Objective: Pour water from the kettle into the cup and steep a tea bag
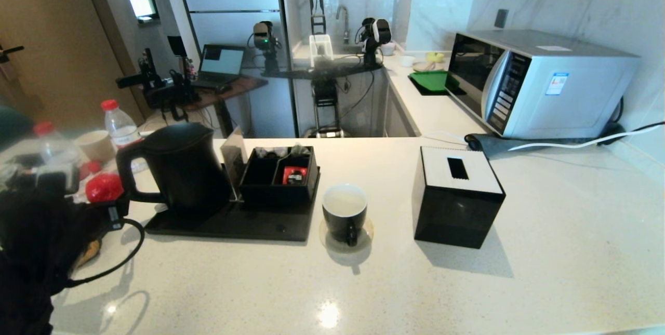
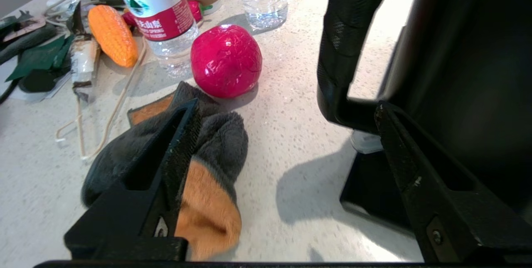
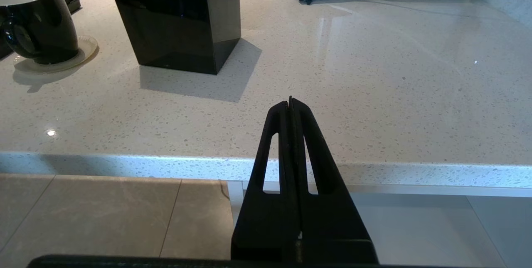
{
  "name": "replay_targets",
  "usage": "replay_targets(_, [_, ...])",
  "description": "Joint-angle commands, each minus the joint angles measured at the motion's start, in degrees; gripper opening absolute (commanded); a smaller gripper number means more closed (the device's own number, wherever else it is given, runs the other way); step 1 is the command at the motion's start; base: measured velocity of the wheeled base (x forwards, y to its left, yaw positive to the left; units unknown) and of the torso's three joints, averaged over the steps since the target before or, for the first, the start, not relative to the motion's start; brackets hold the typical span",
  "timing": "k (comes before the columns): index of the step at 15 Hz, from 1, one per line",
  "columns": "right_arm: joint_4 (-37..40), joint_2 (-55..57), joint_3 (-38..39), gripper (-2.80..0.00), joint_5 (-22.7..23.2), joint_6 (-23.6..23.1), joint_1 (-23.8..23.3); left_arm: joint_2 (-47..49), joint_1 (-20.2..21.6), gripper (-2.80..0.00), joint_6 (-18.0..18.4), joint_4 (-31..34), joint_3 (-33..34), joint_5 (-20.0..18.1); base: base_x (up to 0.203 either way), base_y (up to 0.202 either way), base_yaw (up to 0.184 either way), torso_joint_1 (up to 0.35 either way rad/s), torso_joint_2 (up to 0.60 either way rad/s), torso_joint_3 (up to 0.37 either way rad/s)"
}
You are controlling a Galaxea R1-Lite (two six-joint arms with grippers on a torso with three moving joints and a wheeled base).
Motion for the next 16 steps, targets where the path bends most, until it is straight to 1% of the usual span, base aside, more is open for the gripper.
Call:
replay_targets(1, [0.02, 0.07, 0.00, -2.80, 0.04, -0.05, 0.02, 4.62, 0.46, 0.00, 0.12, -2.77, -2.92, 0.12, 0.000, 0.000, 0.000, 0.000, 0.00, 0.000])
replay_targets(9, [0.02, 0.07, 0.00, -2.80, 0.04, -0.05, 0.02, 10.68, 0.25, 0.00, 0.30, -2.77, -13.95, -0.85, 0.000, 0.000, 0.000, 0.000, 0.00, 0.000])
replay_targets(12, [0.02, 0.07, 0.00, -2.80, 0.04, -0.05, 0.02, 12.00, -0.90, 0.00, 0.25, -2.77, -15.80, -0.88, 0.000, 0.000, 0.000, 0.000, 0.00, 0.000])
replay_targets(16, [0.02, 0.07, 0.00, -2.80, 0.04, -0.05, 0.02, 13.32, -1.36, 0.00, 0.30, -2.77, -17.82, -0.89, 0.000, 0.000, 0.000, 0.000, 0.00, 0.000])
